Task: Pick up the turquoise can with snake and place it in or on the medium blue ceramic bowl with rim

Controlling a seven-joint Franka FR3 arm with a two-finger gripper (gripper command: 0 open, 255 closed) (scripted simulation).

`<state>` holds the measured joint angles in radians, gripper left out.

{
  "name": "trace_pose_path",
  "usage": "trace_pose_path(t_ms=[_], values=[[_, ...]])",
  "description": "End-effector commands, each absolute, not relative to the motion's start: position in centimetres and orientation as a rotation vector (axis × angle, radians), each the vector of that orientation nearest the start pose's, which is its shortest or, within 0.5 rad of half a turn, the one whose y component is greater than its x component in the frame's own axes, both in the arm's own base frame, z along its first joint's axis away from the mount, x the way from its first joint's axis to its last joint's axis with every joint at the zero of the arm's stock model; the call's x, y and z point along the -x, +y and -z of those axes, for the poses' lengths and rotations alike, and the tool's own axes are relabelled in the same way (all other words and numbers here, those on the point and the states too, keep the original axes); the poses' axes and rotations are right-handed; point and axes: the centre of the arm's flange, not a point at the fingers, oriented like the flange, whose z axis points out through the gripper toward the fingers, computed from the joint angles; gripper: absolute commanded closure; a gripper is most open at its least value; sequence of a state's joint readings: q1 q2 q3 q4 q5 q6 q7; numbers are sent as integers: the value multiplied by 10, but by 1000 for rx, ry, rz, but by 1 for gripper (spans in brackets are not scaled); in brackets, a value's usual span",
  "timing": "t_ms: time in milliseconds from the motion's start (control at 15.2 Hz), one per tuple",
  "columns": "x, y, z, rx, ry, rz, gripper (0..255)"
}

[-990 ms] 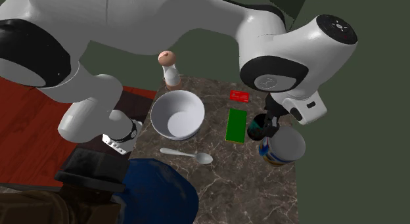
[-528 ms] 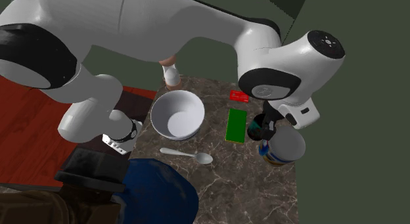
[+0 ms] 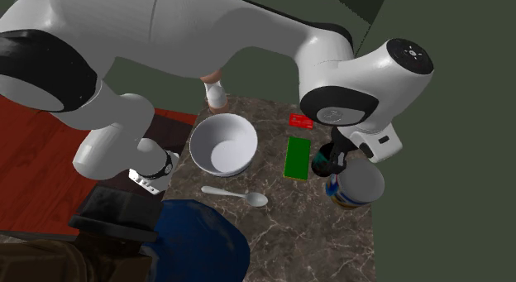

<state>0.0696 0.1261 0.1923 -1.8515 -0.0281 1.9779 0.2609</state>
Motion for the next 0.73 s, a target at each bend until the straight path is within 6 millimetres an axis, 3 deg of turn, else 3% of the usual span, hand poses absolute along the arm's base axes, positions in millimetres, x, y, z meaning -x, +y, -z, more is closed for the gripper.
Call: trace_pose_path(t_ms=[0, 396, 660], values=[[-576, 148, -454, 3143, -16, 4, 255], [-576, 148, -454, 3143, -16, 4, 255], [-576, 148, -475, 3143, -16, 4, 255]])
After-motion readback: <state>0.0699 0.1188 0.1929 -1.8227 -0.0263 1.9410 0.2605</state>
